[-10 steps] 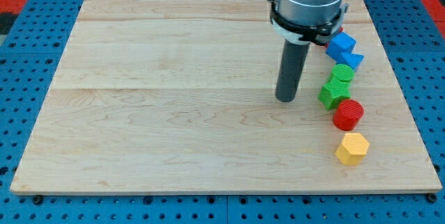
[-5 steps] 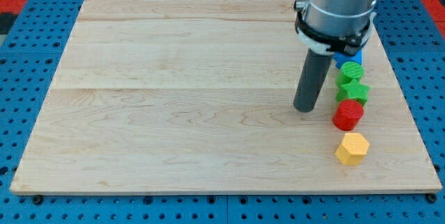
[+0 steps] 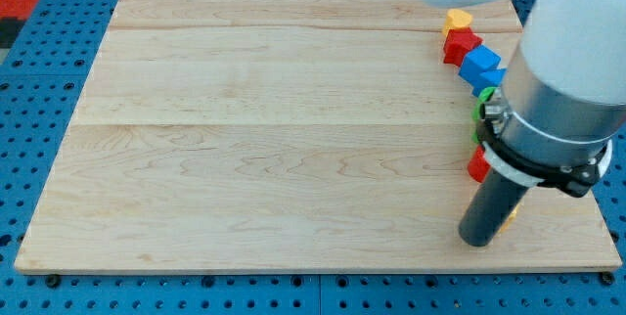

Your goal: Move yellow hexagon below red circle

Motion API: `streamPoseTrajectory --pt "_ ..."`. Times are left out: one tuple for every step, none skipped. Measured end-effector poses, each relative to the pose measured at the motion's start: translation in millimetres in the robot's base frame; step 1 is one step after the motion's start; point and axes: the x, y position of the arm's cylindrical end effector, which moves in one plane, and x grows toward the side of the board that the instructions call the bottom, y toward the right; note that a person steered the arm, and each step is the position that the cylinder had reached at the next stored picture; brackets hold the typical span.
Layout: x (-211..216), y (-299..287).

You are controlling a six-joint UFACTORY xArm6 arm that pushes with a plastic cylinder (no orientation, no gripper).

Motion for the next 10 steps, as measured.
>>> streamPoseTrajectory --pt "-4.4 13.6" --pt "-4.5 29.2" --pt "-4.5 28.7" --pt "-4.5 22.0" --pt "-4.5 14.8" --pt "-4.5 14.3" --pt "1.2 18.6" --pt "8.2 26.6" --pt "6.3 26.5" --pt "-1.4 26.3"
